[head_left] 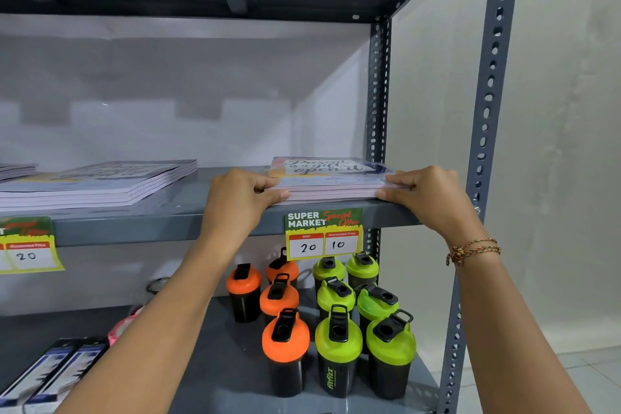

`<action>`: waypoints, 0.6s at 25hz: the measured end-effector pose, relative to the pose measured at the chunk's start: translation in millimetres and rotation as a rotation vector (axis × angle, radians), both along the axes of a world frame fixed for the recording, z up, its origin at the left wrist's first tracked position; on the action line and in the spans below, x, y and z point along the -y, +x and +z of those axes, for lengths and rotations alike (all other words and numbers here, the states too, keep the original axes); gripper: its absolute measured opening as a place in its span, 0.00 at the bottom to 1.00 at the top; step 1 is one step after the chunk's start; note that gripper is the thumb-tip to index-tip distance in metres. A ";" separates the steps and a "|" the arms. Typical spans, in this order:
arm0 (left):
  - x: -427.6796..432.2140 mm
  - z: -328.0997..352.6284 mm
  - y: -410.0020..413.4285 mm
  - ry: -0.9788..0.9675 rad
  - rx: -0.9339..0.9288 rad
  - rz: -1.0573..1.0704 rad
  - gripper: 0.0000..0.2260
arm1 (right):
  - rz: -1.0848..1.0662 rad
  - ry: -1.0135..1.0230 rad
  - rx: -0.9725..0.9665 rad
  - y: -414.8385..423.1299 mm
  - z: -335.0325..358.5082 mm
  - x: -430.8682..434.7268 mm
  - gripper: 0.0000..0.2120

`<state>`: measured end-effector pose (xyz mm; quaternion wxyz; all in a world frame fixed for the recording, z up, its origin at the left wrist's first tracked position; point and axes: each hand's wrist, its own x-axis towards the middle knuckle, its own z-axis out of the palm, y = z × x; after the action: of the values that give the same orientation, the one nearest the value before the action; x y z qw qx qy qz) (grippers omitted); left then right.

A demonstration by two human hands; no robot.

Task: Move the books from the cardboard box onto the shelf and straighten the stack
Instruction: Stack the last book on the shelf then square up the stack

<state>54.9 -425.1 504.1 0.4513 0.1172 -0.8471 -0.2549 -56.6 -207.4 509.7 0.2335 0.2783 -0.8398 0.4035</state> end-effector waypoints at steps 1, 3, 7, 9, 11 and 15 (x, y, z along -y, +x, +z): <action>-0.1 -0.7 0.2 -0.006 -0.011 0.004 0.15 | 0.001 -0.015 0.004 0.3 -0.4 -0.5 0.19; -0.8 -1.3 0.8 -0.021 -0.018 0.020 0.15 | -0.004 -0.020 0.003 -0.2 -1.6 -0.3 0.19; 0.5 -0.3 0.5 -0.038 0.002 0.021 0.14 | 0.027 -0.060 -0.005 -4.1 -2.5 -2.2 0.13; 0.3 0.0 -0.1 -0.045 0.010 0.023 0.14 | 0.054 -0.058 0.005 -6.0 -2.4 -2.8 0.10; 0.2 0.5 -0.8 -0.044 0.008 0.018 0.13 | 0.058 -0.028 0.005 -5.5 -2.4 -2.8 0.10; 0.8 0.7 -0.1 -0.049 0.027 0.013 0.16 | 0.037 0.001 0.006 -3.6 -3.2 -4.3 0.14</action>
<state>54.9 -425.9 504.8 0.4442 0.1148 -0.8584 -0.2295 -60.2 -203.1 506.6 0.2236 0.2926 -0.8353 0.4082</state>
